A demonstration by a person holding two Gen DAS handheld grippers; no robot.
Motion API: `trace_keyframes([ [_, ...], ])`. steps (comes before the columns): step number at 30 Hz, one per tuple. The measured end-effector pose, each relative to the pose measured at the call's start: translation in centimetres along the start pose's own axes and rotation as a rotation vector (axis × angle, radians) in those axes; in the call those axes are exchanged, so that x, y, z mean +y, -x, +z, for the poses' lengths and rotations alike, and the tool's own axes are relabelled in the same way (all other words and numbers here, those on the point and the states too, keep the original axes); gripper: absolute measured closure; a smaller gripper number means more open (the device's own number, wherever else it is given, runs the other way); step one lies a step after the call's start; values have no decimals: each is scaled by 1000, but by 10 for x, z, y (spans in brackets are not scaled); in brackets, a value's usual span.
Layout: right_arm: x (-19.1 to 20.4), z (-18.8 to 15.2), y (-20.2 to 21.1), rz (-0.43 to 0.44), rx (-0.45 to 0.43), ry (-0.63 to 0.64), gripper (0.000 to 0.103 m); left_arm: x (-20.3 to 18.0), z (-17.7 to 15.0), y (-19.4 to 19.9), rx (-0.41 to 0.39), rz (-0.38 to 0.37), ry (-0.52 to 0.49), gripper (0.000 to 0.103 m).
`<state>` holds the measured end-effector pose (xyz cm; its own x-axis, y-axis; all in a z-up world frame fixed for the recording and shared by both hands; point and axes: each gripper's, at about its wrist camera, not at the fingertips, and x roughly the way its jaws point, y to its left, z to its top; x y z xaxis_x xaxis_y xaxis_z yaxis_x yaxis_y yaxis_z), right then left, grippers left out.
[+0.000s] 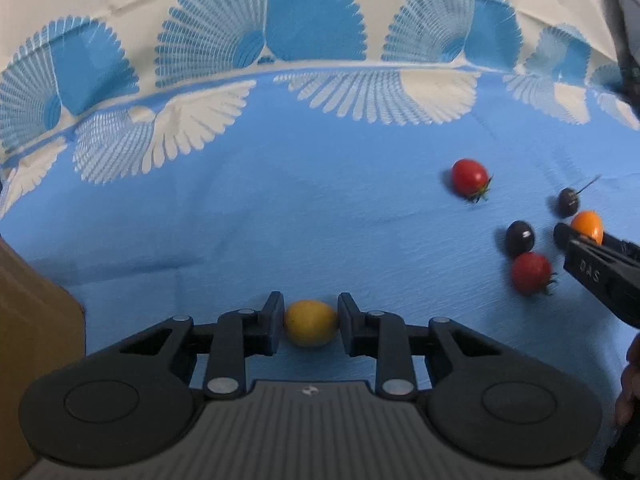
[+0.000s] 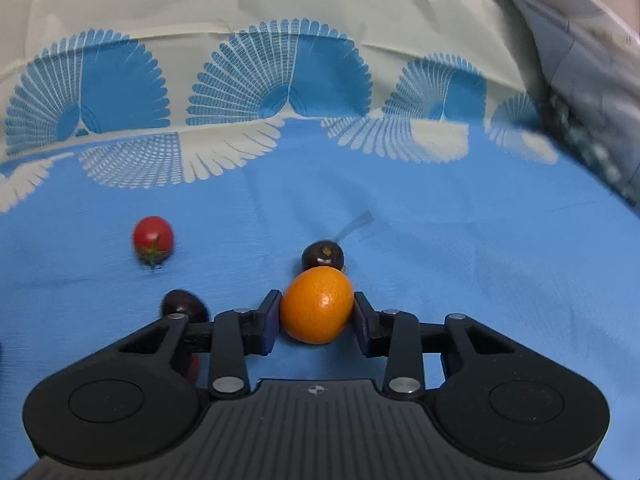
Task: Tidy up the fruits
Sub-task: 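Grasp the yellow fruit with the left tool while the right tool grasps an orange fruit, then carry the yellow fruit and orange fruit over the cardboard box with both tools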
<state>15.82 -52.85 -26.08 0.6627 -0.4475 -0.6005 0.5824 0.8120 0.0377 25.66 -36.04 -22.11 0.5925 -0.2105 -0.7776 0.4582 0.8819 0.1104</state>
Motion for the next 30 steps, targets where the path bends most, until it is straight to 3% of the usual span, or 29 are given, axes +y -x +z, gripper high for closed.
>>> trace_keyframes([
  [6, -23, -3, 40, 25, -7, -80, 64, 3, -1, 36, -14, -38, 14, 71],
  [14, -33, -5, 134, 84, -27, -85, 64, 27, -14, 128, -43, -70, 28, 71],
  [22, -16, -4, 236, 190, -45, -50, 64, 56, -52, 225, -46, -84, -19, 71],
  [30, 22, -23, 324, 331, -23, 42, 64, 91, -105, 305, -52, -65, 13, 71],
])
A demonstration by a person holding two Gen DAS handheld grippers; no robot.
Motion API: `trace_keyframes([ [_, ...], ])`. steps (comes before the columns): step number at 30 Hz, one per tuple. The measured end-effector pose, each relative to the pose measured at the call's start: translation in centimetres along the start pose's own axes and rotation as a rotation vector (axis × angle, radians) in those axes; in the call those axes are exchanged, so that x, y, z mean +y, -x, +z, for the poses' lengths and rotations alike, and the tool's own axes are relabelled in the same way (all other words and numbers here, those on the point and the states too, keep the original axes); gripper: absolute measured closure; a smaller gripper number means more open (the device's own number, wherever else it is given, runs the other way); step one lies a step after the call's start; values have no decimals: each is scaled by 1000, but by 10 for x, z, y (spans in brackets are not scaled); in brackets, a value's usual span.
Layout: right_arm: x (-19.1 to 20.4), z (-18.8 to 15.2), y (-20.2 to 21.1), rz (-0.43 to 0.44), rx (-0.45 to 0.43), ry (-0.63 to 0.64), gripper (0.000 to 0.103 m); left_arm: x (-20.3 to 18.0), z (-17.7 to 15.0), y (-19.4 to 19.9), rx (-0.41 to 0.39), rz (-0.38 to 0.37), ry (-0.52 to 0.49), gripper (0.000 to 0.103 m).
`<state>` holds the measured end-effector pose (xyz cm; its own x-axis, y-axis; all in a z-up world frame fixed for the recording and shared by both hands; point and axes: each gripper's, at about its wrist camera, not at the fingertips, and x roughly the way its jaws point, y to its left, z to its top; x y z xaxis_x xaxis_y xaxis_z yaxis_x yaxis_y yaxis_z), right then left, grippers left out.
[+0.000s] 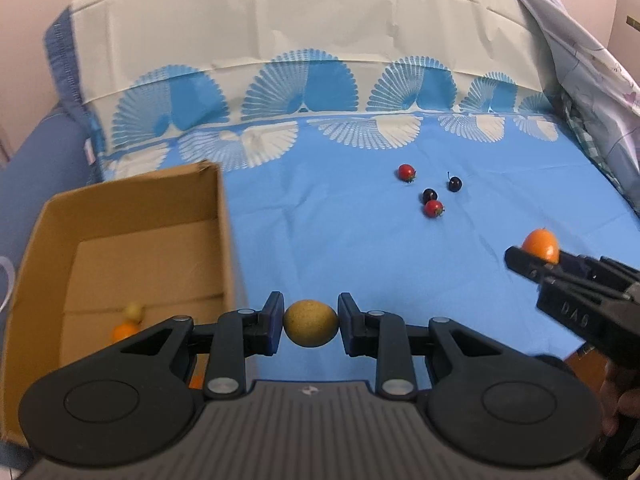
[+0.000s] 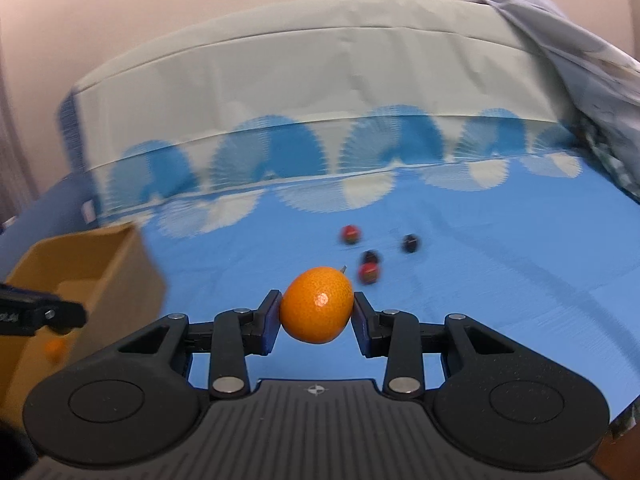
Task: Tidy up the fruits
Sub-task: 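Carry the yellow fruit and orange fruit over the cardboard box with both tools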
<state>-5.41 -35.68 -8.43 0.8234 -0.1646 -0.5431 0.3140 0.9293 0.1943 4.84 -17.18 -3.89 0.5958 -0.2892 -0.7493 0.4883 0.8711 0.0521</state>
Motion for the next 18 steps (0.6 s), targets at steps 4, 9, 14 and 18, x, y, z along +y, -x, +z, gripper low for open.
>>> trace_keyframes([
  [4, 30, -11, 32, 54, 18, 37, 64, 14, -22, 37, -16, 27, 8, 71],
  [9, 63, -25, 62, 90, 26, 108, 64, 33, -48, 73, -36, 48, 36, 70],
  [14, 90, -33, 88, 124, 5, 170, 64, 53, -72, 103, -62, 80, 90, 70],
  [18, 110, -38, 106, 151, -23, 229, 64, 67, -89, 123, -88, 92, 129, 70],
])
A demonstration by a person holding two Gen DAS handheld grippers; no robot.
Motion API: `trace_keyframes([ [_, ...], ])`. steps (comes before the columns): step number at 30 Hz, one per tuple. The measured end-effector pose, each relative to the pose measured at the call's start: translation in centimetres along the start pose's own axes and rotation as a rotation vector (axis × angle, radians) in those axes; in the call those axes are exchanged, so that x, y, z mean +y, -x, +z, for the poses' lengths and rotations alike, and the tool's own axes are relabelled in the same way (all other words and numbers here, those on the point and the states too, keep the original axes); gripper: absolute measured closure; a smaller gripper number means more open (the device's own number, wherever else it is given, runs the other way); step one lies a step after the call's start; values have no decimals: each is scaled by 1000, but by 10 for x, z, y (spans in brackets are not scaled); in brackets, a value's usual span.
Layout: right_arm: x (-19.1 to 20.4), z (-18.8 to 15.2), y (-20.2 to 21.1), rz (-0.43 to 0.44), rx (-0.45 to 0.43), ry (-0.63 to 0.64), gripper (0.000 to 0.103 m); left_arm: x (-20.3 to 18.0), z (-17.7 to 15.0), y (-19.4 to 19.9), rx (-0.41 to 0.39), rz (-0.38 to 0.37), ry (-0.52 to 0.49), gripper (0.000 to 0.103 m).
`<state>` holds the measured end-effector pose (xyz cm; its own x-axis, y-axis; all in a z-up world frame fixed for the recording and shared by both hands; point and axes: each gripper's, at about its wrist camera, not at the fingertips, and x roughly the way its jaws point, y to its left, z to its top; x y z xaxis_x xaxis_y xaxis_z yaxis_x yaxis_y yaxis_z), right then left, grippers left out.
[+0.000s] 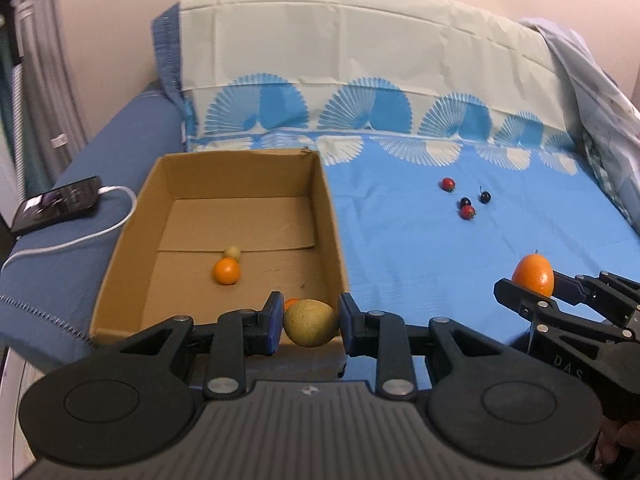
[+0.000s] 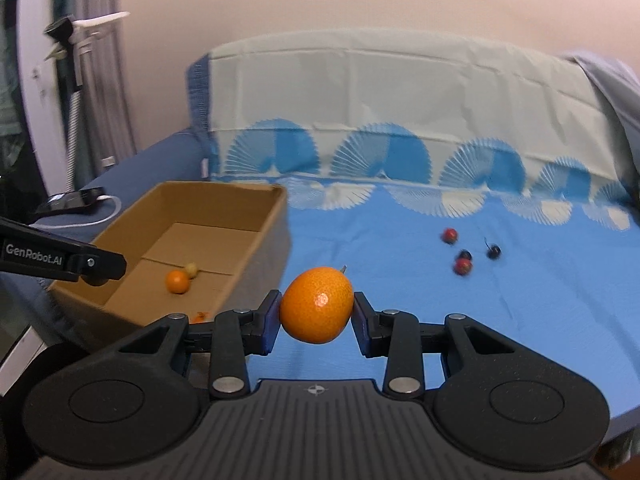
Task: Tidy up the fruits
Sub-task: 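Carry the yellow fruit and orange fruit over the cardboard box with both tools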
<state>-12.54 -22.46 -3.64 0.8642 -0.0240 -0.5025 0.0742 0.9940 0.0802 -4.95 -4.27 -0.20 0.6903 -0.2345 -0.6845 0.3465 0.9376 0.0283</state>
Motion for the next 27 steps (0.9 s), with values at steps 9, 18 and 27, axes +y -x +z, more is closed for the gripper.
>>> trace_keyframes([
  [9, 33, -2, 19, 43, -26, 92, 64, 23, -16, 21, -20, 15, 55, 70],
  [18, 37, -3, 20, 55, -27, 115, 64, 29, -18, 18, -19, 26, 76, 70],
  [27, 41, -1, 5, 60, 0, 131, 64, 41, -15, 5, -6, 39, 101, 70],
])
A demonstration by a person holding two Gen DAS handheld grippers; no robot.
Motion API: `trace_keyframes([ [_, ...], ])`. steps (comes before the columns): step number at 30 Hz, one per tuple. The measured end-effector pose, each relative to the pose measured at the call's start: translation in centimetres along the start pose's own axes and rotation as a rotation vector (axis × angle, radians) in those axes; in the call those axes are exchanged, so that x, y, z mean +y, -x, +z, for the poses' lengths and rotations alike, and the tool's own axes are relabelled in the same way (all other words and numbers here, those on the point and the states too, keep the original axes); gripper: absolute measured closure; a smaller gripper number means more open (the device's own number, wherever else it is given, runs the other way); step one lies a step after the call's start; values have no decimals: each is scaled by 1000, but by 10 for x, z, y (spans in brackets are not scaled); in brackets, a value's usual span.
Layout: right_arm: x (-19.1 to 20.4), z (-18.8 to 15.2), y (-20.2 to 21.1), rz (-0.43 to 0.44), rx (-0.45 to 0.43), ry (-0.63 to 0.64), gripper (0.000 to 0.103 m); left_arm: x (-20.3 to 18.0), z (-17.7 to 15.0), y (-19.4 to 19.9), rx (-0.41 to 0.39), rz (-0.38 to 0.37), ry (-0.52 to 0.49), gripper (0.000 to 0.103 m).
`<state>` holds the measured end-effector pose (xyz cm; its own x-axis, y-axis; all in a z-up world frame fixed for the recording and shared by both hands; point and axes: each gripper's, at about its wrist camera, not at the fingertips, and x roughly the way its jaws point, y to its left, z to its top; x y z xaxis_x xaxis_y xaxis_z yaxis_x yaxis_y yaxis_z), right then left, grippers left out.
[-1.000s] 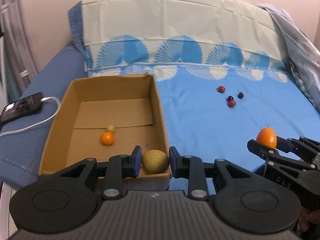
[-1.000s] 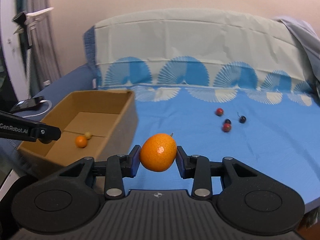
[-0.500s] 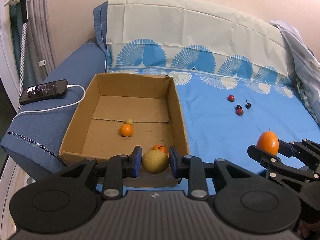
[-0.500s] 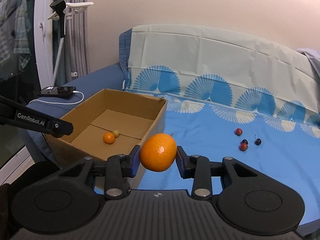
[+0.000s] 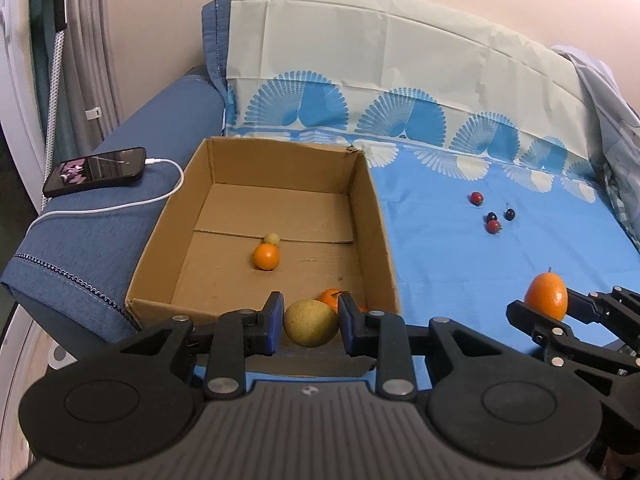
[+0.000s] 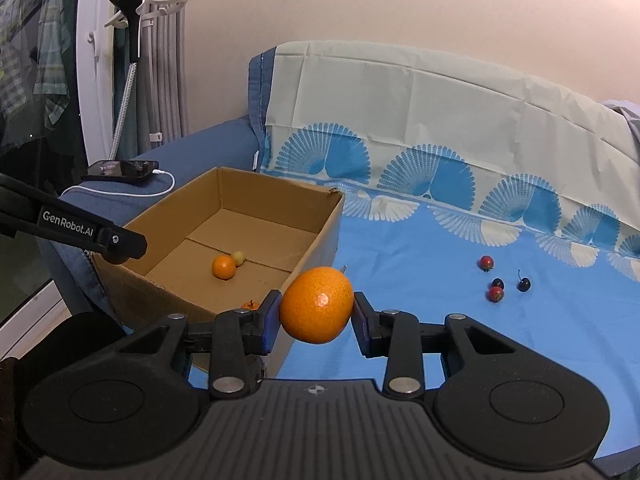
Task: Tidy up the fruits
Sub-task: 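Carry the yellow fruit and orange fruit over the cardboard box with both tools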
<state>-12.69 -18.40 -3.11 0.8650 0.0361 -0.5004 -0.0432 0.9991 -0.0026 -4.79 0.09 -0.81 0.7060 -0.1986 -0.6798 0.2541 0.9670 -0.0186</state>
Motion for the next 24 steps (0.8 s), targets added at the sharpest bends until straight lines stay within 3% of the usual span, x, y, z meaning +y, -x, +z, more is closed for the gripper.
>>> trace_keyframes([
  [11, 22, 26, -49, 82, 14, 10, 64, 29, 25, -37, 10, 28, 14, 70],
  [24, 62, 46, -139, 176, 95, 105, 64, 62, 44, -118, 86, 45, 41, 70],
])
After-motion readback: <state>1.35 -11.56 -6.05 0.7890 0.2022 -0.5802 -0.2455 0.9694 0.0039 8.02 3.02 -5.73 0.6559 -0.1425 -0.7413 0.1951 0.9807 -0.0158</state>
